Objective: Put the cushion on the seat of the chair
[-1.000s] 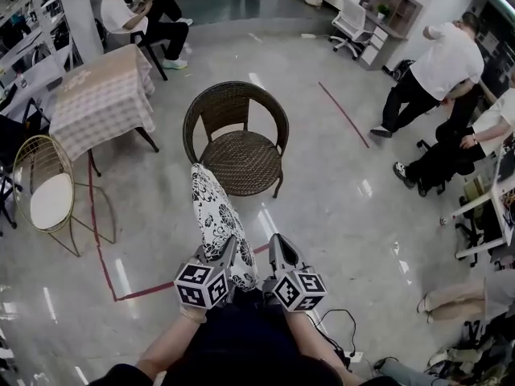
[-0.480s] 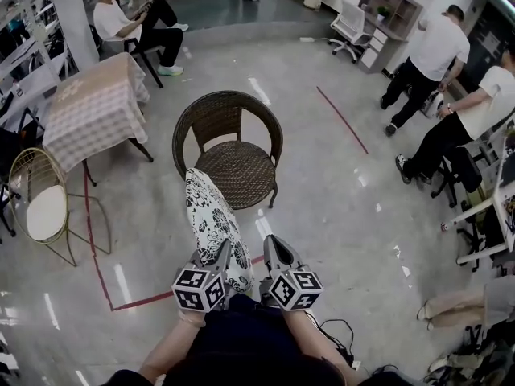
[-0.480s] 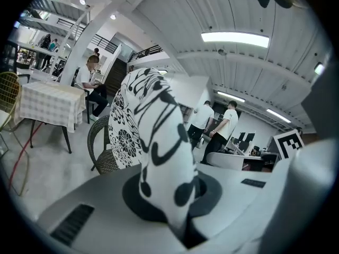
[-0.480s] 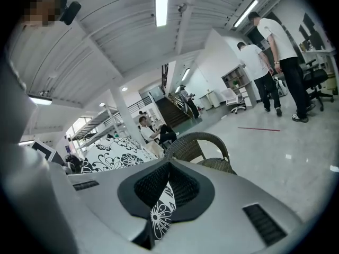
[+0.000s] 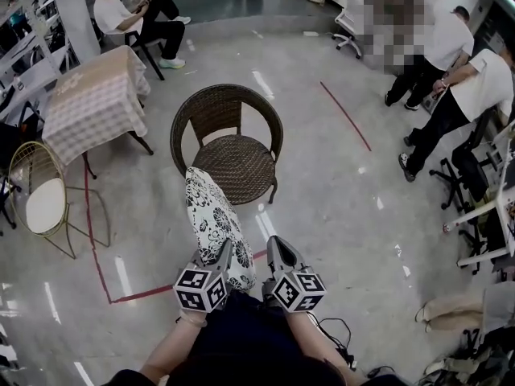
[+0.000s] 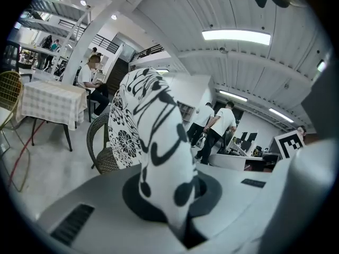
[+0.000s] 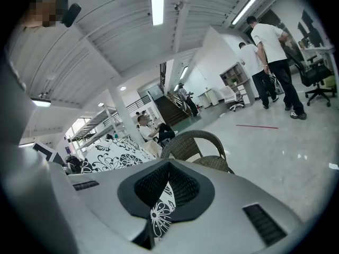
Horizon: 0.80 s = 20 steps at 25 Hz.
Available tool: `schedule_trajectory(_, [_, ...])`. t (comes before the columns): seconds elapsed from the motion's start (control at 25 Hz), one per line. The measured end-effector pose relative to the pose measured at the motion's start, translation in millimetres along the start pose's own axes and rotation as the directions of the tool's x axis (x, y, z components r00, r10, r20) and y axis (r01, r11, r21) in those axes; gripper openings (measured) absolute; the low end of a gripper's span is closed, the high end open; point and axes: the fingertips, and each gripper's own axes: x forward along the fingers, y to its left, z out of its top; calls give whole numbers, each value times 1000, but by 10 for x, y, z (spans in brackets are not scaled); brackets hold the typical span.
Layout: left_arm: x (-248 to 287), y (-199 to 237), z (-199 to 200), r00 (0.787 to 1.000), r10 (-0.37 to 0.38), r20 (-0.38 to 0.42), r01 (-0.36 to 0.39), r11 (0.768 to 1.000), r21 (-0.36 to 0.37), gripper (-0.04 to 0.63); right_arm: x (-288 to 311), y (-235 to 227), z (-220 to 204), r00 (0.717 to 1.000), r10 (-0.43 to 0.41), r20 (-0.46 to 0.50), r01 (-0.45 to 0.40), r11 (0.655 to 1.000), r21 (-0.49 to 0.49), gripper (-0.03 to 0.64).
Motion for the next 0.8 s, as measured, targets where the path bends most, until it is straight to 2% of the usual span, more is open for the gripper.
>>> schedule_trajectory(0.8, [86, 34, 9, 1000, 2, -15, -2, 1000, -17, 26, 53, -105, -13, 1000, -23, 6, 23, 999, 41, 25])
